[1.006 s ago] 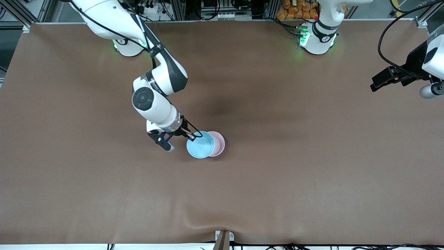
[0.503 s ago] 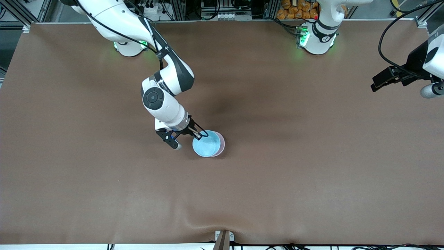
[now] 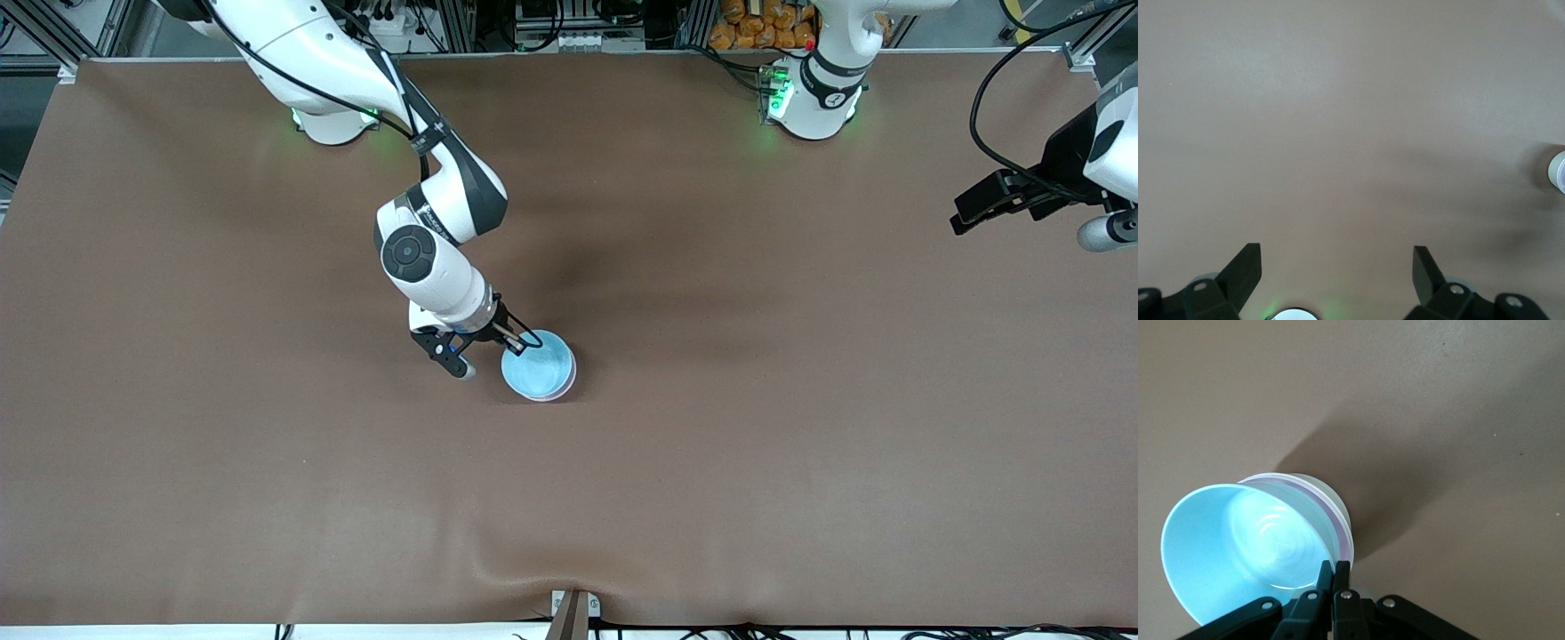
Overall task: Stack pink and blue bowls on white bowl
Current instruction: 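Lower the blue bowl into the pink bowl and open the right gripper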
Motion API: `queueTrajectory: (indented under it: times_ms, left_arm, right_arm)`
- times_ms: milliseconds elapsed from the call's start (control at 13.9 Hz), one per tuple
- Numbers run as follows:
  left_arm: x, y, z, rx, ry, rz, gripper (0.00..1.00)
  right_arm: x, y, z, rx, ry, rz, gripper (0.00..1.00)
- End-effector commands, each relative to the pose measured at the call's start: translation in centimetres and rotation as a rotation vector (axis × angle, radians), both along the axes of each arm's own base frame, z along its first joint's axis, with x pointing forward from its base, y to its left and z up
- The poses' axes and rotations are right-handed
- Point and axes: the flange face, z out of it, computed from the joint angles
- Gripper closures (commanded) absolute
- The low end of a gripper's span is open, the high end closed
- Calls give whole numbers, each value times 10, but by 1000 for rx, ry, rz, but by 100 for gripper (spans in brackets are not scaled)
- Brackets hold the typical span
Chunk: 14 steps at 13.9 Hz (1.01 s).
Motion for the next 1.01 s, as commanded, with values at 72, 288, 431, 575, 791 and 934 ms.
queueTrajectory:
  times_ms: [72, 288, 431, 575, 791, 934]
  left_arm:
    - [-4, 0, 4, 8, 0, -27, 0]
    - [-5, -1, 6, 7, -5, -30, 0]
    - [-5, -3, 6, 8, -3, -33, 0]
    - [-7, -2, 8, 6, -6, -32, 0]
    - [-7, -2, 9, 6, -6, -32, 0]
    - [-7, -2, 9, 6, -6, -32, 0]
  right_arm:
    - [3, 9, -6, 13, -11, -16, 100]
    - [1, 11, -8, 11, -10, -12, 100]
    - [2, 10, -9, 9, -6, -12, 71]
    - [2, 10, -8, 8, -3, -34, 0]
    - [7, 12, 4, 18, -17, -67, 0]
    - [13, 7, 12, 17, -28, -62, 0]
